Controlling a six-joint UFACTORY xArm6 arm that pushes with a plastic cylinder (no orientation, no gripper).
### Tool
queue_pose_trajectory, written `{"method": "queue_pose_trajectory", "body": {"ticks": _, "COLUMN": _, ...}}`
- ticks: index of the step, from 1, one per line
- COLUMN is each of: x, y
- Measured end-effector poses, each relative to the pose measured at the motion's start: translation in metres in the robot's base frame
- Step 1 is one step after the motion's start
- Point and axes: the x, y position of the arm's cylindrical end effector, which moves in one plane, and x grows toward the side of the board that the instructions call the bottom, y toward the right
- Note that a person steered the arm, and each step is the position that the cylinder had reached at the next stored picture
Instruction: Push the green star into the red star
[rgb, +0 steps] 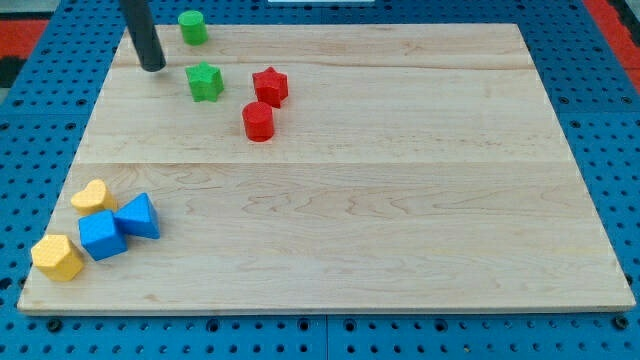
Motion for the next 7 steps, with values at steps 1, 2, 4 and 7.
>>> {"method": "queue_pose_trajectory", "body": {"ticks": 1, "x": 0.035, "y": 0.068}}
{"method": "queue_pose_trajectory", "body": {"ticks": 2, "x": 0.042, "y": 0.112}}
{"method": "queue_pose_trajectory", "body": {"ticks": 4, "x": -0.018, "y": 0.037}}
{"method": "queue_pose_trajectory", "body": {"ticks": 7, "x": -0.094, "y": -0.034}}
